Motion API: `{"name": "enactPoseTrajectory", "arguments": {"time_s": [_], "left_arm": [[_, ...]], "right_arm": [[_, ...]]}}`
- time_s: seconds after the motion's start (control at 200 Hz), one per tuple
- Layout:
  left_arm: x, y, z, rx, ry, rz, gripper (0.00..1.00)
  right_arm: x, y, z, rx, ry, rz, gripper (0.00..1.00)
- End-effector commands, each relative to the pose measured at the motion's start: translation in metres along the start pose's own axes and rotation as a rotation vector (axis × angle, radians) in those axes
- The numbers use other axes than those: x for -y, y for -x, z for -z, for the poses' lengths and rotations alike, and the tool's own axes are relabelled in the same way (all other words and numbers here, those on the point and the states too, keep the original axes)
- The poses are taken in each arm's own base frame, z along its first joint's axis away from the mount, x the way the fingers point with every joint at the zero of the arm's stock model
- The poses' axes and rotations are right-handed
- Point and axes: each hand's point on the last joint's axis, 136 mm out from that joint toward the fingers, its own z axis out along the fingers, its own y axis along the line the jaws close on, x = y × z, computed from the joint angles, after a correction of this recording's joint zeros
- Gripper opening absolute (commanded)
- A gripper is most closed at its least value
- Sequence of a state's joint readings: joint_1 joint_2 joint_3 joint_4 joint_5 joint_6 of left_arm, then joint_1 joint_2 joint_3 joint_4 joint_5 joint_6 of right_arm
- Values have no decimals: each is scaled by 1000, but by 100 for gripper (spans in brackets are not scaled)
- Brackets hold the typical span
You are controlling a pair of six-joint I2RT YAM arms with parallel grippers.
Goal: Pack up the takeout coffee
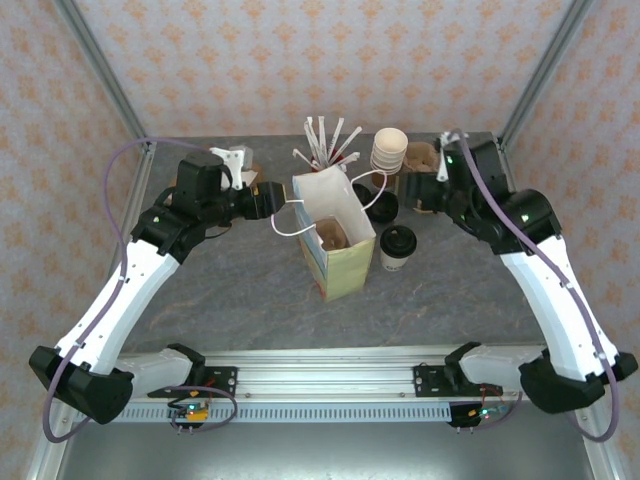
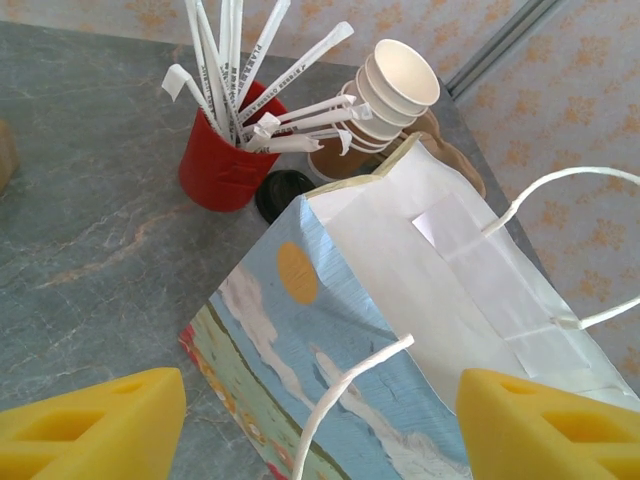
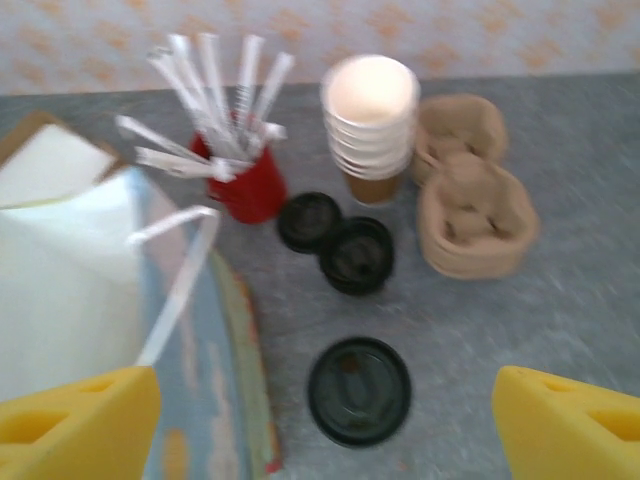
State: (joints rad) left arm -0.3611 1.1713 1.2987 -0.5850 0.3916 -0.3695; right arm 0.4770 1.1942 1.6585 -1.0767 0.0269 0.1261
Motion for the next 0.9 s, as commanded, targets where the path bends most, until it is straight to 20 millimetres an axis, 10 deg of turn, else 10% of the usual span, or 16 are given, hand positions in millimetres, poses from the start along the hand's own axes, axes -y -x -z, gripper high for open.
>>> {"name": "enactPoseTrajectory", "arguments": {"time_s": [0.0, 0.165, 0.395, 0.891], "left_arm": [[10, 18, 7, 61, -18, -17, 73], [7, 19, 9, 61, 8, -14, 73], [1, 18, 10, 58, 40, -17, 72], [-4, 8, 2, 16, 50, -33, 72]], "right_arm": [[29, -46, -28, -157, -107, -90, 87], [54, -88, -71, -299, -153, -185, 87], [24, -125, -123, -483, -72, -144, 87], [12, -136, -142, -553, -114, -4, 89]]}}
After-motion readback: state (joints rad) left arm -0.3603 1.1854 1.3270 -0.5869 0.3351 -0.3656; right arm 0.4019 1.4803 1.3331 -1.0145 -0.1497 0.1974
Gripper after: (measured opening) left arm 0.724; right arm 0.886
